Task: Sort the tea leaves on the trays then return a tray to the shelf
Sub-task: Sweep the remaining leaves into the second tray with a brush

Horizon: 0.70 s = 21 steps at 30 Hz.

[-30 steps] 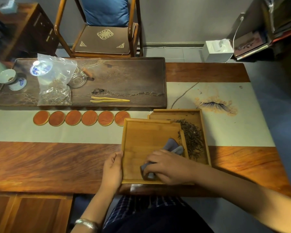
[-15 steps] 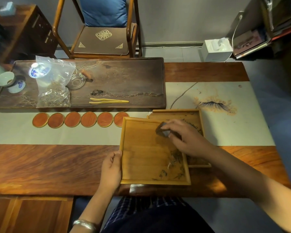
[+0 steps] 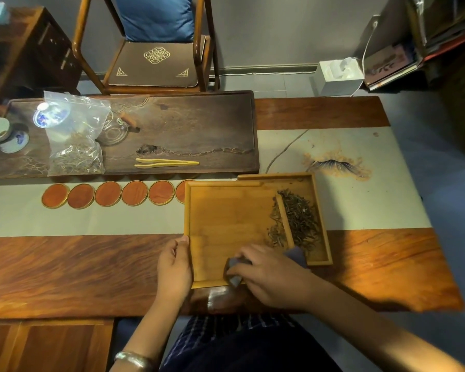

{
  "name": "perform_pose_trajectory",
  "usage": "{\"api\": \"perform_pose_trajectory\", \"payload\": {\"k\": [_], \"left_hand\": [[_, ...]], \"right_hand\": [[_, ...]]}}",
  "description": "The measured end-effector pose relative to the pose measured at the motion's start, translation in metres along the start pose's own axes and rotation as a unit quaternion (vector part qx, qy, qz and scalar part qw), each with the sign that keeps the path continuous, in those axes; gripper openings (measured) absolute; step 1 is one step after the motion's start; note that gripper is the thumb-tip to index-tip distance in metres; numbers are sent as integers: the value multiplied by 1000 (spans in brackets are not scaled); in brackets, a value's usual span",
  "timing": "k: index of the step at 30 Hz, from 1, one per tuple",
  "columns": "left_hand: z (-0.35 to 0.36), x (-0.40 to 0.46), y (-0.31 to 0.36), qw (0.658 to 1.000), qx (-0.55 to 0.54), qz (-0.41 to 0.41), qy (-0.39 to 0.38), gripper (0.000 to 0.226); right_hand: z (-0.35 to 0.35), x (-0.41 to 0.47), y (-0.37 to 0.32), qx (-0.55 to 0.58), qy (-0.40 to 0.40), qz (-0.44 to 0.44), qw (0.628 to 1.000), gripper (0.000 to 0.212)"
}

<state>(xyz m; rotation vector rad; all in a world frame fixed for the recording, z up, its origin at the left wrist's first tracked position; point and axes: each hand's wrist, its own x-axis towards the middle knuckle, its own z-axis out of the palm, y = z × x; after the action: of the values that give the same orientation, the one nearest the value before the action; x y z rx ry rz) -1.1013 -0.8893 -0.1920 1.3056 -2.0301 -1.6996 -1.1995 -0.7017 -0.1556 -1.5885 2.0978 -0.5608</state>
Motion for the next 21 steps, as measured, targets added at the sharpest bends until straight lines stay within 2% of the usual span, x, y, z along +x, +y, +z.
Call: {"api": "perform_pose_trajectory", "payload": {"k": [12,14,17,21], "left_hand": [[-17,2,-5,1000,16,-5,13,33],[-17,2,-5,1000,15,-12,14,33],[-18,1,-7,1000,11,-15,14,34],[-15,-1,-11,1000,19,-4,4,34]], "right_hand": [[-15,-31,34,-50,-46,45,997,34],[-18,-32,35,-48,-32,61,996,34],[-22,-30,28,-19,31,79,996,29],[-10,-18,3,1,49,37,998,29]]}}
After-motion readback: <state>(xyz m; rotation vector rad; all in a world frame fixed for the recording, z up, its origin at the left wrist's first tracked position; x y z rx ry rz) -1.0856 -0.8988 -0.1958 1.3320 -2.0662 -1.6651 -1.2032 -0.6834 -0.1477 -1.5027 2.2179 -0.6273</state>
